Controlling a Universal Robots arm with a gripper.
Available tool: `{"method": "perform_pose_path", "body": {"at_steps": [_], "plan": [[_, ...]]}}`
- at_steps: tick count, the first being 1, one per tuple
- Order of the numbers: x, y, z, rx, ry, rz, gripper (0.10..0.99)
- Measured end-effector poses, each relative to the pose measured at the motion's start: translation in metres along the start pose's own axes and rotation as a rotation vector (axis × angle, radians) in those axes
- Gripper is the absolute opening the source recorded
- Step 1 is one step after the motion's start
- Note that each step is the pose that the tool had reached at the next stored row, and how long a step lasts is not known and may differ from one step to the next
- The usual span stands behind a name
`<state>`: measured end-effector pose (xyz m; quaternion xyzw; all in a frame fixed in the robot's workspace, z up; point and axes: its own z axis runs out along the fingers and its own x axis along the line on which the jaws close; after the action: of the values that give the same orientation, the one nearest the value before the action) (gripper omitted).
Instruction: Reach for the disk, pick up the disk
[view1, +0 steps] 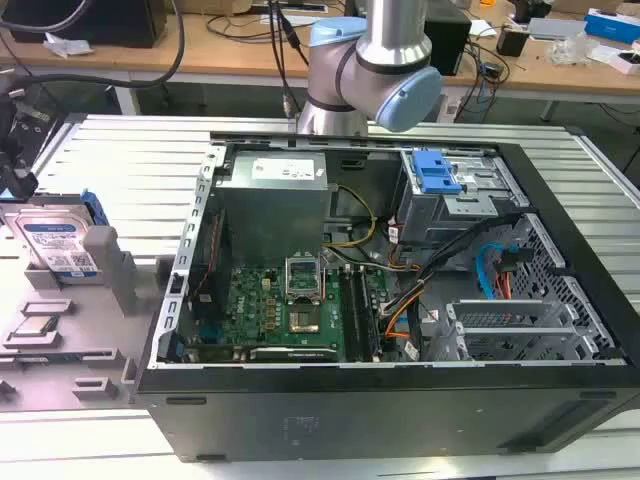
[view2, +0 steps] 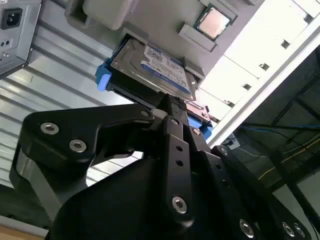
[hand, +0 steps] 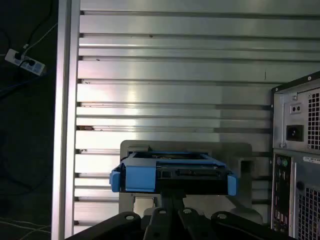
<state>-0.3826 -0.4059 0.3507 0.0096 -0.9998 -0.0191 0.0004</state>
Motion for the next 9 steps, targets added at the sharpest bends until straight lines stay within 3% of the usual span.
{"method": "perform_pose_path", "body": {"at_steps": [9], "plan": [[0.0000,0.0000,0.0000,0.000,0.0071,-0.188,0.106]]}}
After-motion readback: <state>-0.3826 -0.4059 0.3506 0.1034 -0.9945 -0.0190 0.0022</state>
